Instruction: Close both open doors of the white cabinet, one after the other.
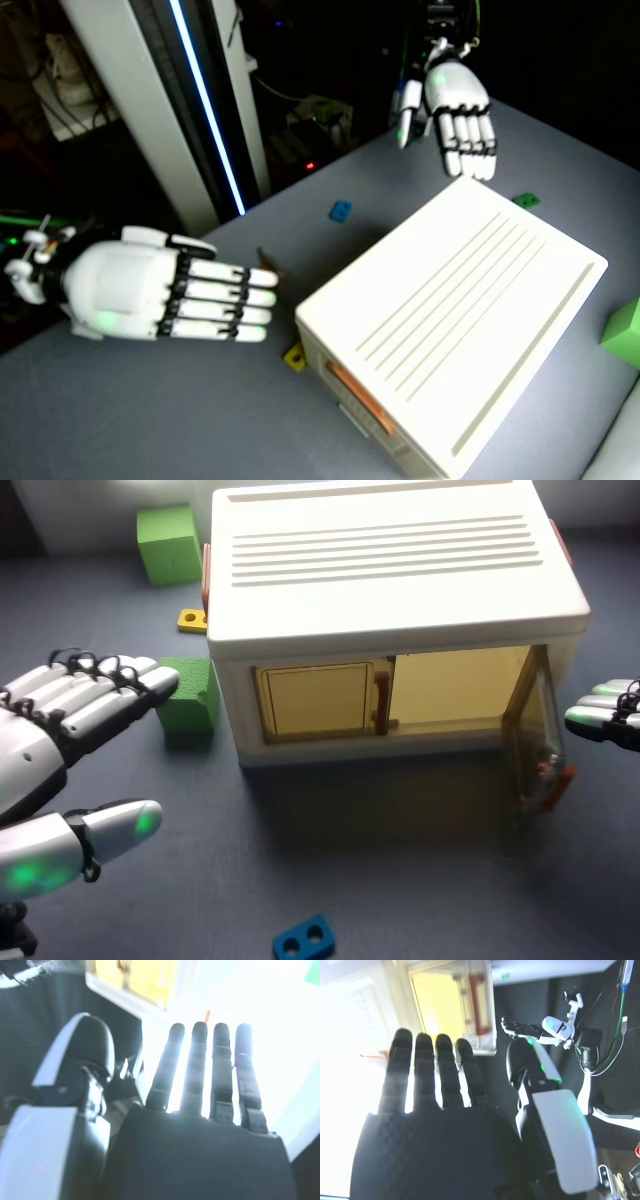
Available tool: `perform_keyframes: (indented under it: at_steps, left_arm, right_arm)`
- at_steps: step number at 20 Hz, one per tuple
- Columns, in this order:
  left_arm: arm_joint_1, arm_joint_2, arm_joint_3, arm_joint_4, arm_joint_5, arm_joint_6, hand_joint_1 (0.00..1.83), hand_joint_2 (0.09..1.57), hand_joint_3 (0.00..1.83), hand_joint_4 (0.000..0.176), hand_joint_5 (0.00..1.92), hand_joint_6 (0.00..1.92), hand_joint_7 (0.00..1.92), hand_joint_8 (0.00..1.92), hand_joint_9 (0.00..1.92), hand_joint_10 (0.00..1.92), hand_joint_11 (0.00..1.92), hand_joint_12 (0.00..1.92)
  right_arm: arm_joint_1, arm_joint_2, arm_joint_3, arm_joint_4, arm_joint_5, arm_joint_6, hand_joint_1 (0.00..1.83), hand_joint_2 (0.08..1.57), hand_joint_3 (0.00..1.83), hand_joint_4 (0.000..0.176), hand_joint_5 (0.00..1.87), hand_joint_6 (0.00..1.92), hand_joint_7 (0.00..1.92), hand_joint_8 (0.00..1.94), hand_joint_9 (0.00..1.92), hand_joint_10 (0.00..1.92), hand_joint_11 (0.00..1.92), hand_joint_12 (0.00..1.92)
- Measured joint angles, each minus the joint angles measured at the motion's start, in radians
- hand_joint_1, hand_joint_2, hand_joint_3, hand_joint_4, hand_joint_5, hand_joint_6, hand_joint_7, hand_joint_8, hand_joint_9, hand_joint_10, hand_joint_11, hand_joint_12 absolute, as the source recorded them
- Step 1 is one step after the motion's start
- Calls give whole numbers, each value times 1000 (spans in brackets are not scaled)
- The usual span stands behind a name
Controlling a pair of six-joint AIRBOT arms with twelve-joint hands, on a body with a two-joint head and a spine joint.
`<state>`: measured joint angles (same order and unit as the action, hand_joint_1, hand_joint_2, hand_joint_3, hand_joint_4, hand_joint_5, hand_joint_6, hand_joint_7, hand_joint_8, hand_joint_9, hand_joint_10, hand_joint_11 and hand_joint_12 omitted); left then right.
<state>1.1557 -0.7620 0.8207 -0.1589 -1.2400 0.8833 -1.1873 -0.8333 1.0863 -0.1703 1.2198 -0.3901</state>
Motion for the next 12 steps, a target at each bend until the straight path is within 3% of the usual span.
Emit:
perform_keyframes:
  at_steps: [7, 12]
  left_arm:
    - [7, 0, 0, -7, -13, 2, 0, 1359, 0, 0, 63, 4, 65, 4, 94, 6, 0, 468]
    - [13, 0, 0, -10, -22, 2, 0, 1352, 0, 0, 29, 3, 37, 2, 64, 4, 0, 371]
  right_arm:
    - [34, -19, 5, -23, -3, 0, 374, 1506, 3, 0, 64, 2, 33, 0, 19, 0, 40, 0]
    - [76, -35, 15, -73, -40, 11, 248, 1539, 7, 0, 39, 3, 9, 0, 12, 1, 47, 4]
